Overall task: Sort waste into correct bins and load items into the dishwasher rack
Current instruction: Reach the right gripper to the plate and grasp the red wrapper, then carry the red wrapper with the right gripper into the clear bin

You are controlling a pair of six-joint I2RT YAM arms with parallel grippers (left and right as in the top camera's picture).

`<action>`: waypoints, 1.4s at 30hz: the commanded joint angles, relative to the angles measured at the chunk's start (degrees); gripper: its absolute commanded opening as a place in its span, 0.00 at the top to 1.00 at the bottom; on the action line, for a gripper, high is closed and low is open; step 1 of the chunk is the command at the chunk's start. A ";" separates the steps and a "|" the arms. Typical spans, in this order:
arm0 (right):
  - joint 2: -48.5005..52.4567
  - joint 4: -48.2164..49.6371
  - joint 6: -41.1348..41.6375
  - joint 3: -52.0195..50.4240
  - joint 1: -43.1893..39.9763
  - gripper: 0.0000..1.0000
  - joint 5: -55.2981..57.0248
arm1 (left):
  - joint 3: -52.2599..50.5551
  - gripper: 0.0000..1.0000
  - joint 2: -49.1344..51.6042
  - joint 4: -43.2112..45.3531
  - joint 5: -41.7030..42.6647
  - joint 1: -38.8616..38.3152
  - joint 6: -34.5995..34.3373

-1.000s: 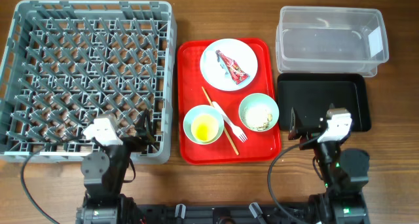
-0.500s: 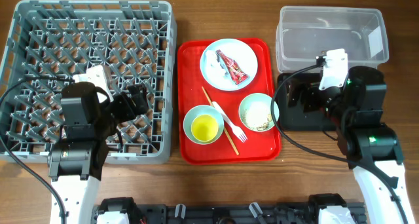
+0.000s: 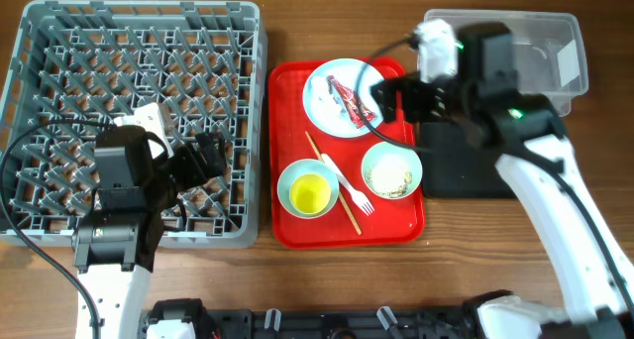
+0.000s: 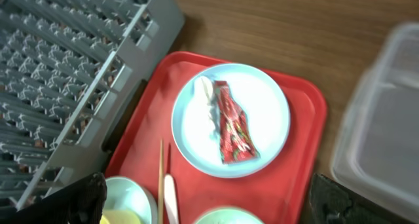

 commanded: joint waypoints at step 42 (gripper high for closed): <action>23.58 8.98 13.11 5.42 5.03 0.96 20.24 | 0.83 0.00 0.11 -1.31 -2.58 -0.33 -1.22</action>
